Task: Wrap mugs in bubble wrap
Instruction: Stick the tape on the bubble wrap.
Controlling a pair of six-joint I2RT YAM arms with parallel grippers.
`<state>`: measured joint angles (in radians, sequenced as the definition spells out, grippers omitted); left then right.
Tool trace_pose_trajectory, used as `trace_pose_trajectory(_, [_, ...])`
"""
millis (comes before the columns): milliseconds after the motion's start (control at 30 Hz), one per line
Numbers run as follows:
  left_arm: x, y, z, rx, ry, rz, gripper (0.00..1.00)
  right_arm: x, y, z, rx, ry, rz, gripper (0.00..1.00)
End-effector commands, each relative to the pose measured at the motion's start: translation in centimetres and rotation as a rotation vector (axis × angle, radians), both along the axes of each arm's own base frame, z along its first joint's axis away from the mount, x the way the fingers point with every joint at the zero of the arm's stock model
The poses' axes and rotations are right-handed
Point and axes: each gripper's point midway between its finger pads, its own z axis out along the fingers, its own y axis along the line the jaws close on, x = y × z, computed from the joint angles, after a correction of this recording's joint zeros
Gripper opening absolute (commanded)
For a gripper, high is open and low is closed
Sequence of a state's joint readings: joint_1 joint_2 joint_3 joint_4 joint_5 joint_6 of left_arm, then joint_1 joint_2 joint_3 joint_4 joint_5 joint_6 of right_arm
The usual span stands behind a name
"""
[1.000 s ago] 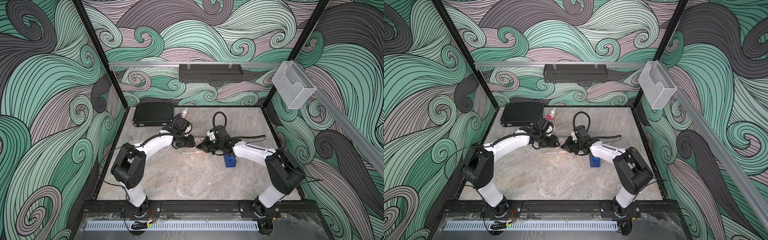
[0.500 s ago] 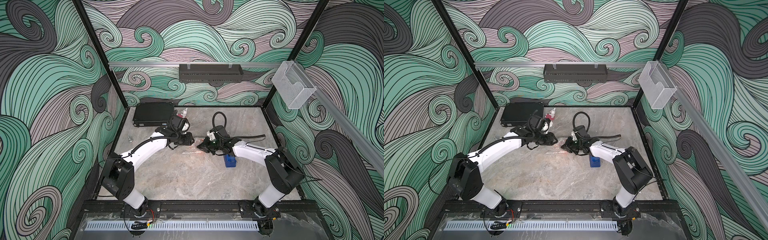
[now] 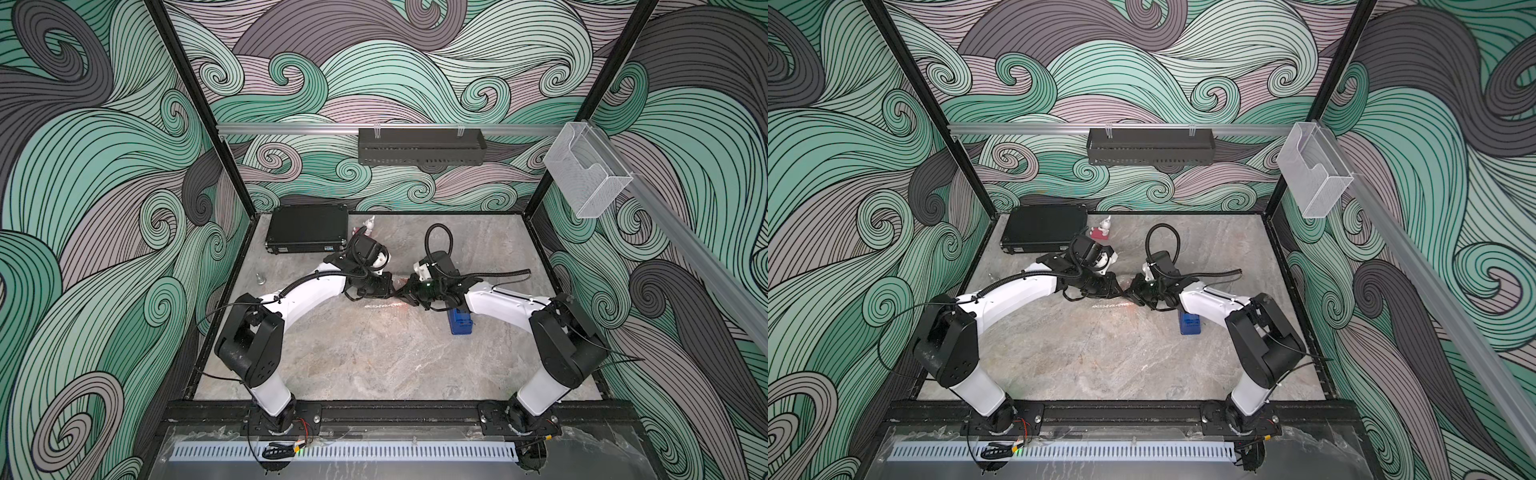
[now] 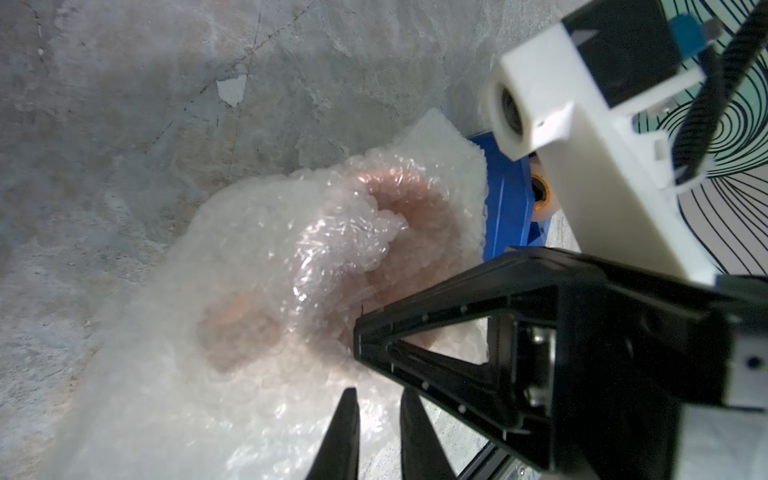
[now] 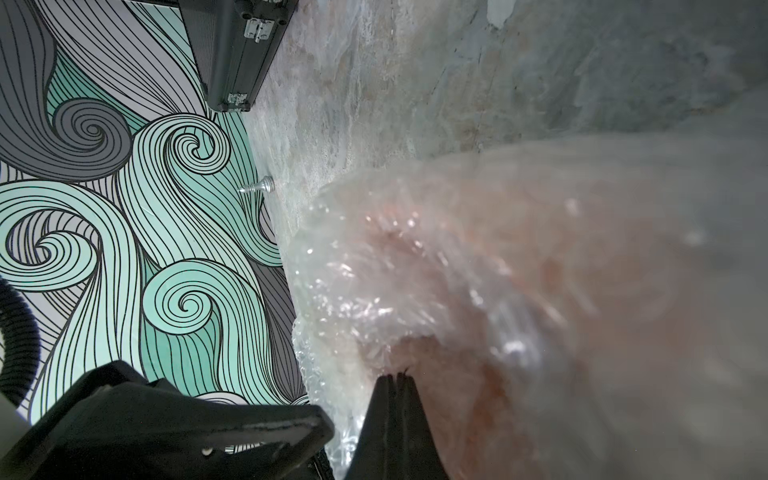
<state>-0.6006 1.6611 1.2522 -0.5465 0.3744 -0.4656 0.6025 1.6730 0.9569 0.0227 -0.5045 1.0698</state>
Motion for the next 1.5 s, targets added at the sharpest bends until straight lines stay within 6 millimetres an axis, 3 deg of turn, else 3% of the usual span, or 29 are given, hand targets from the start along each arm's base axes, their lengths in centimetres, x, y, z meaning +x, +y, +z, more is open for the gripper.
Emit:
trace_pose_trajectory(0, [-0.7,-0.8,0.2,-0.018,0.022,-0.029,0.19,-0.2,0.4,0.0,-0.001,0.005,0.028,0.00])
trace_pose_trajectory(667, [-4.3,-0.2,-2.9,0.044,0.071,-0.040,0.19,-0.1,0.3,-0.1,-0.015,0.000,0.031,0.00])
trace_pose_trajectory(767, [-4.5,0.3,-2.1,0.055,0.046,-0.029,0.19,-0.1,0.3,-0.2,-0.016,0.001,0.032,0.00])
trace_pose_trajectory(1033, [-4.6,1.7,2.8,0.026,-0.071,0.004,0.18,-0.1,0.4,-0.1,-0.013,0.002,0.035,0.00])
trace_pose_trajectory(1200, [-3.3,0.9,4.0,-0.021,-0.135,0.015,0.17,0.0,0.5,0.2,-0.006,-0.003,0.033,0.00])
trace_pose_trajectory(1467, [-2.3,-2.3,1.9,-0.021,-0.009,-0.068,0.13,-0.1,0.6,0.3,-0.001,0.000,0.042,0.00])
